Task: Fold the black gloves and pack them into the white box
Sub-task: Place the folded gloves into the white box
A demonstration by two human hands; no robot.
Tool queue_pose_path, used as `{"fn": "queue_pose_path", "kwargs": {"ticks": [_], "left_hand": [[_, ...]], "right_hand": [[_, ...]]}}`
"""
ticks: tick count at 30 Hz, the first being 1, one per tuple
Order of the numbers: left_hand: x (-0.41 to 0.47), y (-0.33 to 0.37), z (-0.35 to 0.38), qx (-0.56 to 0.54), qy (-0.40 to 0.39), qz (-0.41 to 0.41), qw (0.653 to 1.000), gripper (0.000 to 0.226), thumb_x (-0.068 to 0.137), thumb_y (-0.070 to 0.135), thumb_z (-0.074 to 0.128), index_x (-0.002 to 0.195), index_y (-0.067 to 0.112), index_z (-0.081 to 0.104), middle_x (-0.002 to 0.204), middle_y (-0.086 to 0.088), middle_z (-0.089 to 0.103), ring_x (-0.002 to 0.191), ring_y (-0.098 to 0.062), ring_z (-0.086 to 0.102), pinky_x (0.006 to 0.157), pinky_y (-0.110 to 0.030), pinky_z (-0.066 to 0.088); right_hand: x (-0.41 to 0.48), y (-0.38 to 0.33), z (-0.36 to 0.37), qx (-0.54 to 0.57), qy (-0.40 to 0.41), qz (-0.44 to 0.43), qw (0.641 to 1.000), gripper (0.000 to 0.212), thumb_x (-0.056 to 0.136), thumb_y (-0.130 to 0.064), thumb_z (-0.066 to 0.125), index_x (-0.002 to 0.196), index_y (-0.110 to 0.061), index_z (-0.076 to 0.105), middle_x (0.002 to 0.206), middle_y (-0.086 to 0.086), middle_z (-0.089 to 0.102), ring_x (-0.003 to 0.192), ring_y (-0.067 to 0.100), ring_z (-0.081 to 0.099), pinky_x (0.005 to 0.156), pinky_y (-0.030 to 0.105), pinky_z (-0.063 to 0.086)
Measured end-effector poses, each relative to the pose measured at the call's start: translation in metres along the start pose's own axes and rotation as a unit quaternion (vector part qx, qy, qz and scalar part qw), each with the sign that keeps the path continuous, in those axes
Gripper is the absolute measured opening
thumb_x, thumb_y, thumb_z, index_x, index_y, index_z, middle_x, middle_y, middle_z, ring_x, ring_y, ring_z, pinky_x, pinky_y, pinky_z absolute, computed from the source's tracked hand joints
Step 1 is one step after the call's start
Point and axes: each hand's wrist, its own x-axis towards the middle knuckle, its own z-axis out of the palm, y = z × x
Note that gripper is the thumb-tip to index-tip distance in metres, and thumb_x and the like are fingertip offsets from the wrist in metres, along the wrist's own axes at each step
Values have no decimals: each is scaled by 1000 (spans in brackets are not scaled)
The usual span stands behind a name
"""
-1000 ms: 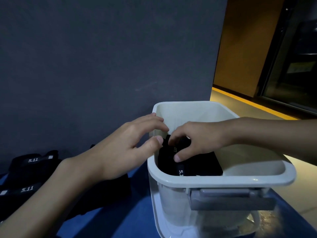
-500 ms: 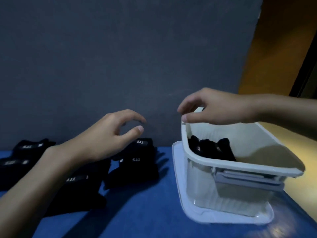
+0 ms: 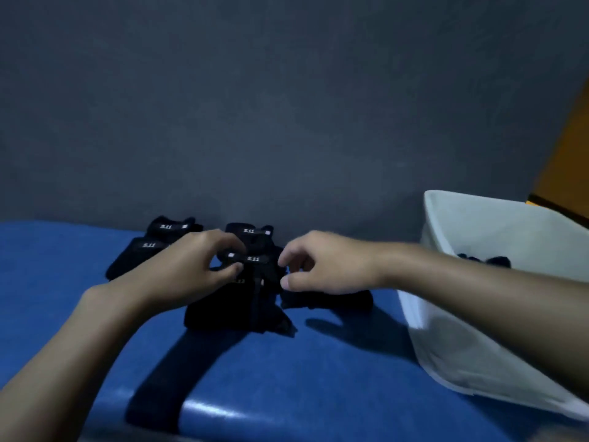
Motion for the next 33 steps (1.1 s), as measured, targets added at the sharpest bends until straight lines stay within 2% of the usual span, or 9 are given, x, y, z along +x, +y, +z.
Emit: {"fn": "queue_pose_path", "kwargs": {"ticks": [3,8,12,17,22,25,28,31,33], "left_hand": [[-16,-14,2,2,-13,-21,1000,16,90,28,68,107,28,68,95,20,60,85,12,53,75,-4,38],[-36,-30,9,-12,-48,-49,998,23,90,29,68,112,26,66,92,21,56,88,7,54,73,-6,38],[-44,-31,12,-62,-53,-75,994,24,91,28,69,115,29,63,99,18,62,88,-7,64,72,-10,46],[-46,-29,17,-93,-30,-113,989,29,92,35,66,118,25,59,99,16,58,87,-2,60,69,-8,42],[-47,-29,22,-93,-53,-175,979,29,91,49,62,113,31,55,100,8,63,85,-3,63,75,-21,51],[-46,-26,24,-116,-36,-189,974,29,88,44,69,109,33,53,93,9,61,79,-1,61,66,-14,47],[-45,-26,25,-170,-21,-205,964,38,81,37,79,111,32,55,89,1,61,70,-6,59,62,-15,47],[-46,-26,23,-246,-15,-208,947,43,78,25,83,113,26,59,85,-4,59,65,-9,56,58,-15,47],[-47,-24,20,-303,-9,-201,931,43,77,19,83,113,27,61,84,-2,58,66,-10,57,60,-20,49]], "right_hand": [[13,-8,23,18,1,6,1000,41,87,-43,68,122,-23,59,109,-6,66,94,14,64,88,30,52],[23,-15,43,70,10,24,997,41,88,-39,68,121,-16,57,107,3,69,89,15,64,86,31,51],[28,-19,61,117,18,34,992,43,88,-40,68,122,-17,53,86,-5,63,72,7,56,64,22,45],[34,-19,76,136,27,58,989,24,88,-42,67,98,-24,56,73,-11,55,63,1,52,55,17,35],[34,-18,84,141,33,58,988,34,84,-45,69,108,-25,58,104,-2,60,88,11,60,73,24,47],[32,-18,84,174,23,65,982,32,82,-40,74,103,-23,58,89,-5,60,77,9,58,69,24,48],[30,-17,85,223,15,66,973,35,79,-34,79,100,-22,53,82,-5,57,71,9,53,65,24,45],[28,-19,85,257,12,70,964,46,79,-28,80,112,-23,48,86,-5,54,71,9,51,61,21,43],[26,-22,84,274,12,73,959,55,79,-27,79,121,-25,45,96,-4,59,74,9,56,61,24,50]]}}
